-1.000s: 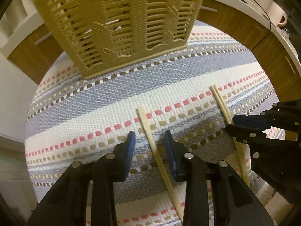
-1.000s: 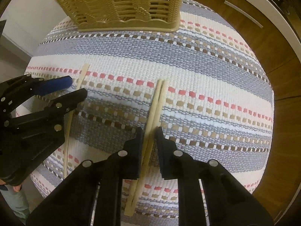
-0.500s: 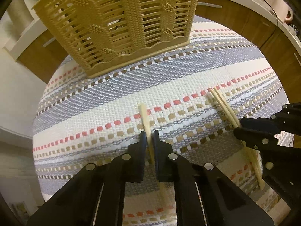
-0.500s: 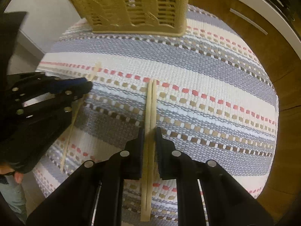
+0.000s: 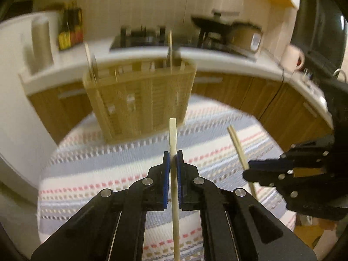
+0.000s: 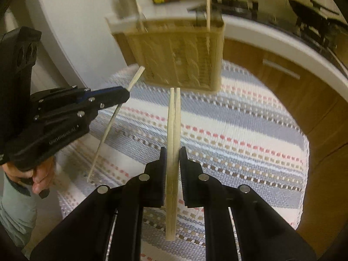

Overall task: Organize utensils
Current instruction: 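Lift the chopsticks with both tools and carry them over the basket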

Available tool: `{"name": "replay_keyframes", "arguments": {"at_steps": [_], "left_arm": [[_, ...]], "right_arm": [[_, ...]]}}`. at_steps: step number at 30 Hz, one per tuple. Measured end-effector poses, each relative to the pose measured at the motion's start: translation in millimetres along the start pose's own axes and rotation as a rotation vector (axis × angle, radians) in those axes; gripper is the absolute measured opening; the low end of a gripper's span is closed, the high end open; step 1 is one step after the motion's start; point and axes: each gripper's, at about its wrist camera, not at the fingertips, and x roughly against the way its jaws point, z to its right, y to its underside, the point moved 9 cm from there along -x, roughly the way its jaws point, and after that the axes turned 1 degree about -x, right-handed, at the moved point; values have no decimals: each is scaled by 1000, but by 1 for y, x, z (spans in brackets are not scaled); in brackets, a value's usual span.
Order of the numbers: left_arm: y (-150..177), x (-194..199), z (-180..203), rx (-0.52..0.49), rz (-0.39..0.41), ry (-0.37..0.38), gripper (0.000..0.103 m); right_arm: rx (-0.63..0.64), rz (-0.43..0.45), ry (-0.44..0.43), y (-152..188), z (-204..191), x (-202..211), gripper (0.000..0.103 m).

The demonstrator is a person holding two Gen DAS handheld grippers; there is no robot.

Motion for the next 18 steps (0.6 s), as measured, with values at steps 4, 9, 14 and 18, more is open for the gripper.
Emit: {"name": "replay_keyframes", "arguments": {"at_steps": [4, 9, 14, 18], "left_arm": [[-36, 49, -6, 28, 146, 11, 4], [-74, 89, -13, 47, 292, 5, 4], [-114, 120, -20, 57, 411, 0, 4], [-137, 133, -29, 72, 484, 1, 4]], "right_arm": [[25, 139, -3, -22, -12, 30, 10], [27, 294, -15, -57, -17, 64, 10], [31, 421, 0, -96, -17, 92, 10], [38, 500, -5, -124, -15, 105, 10]]}}
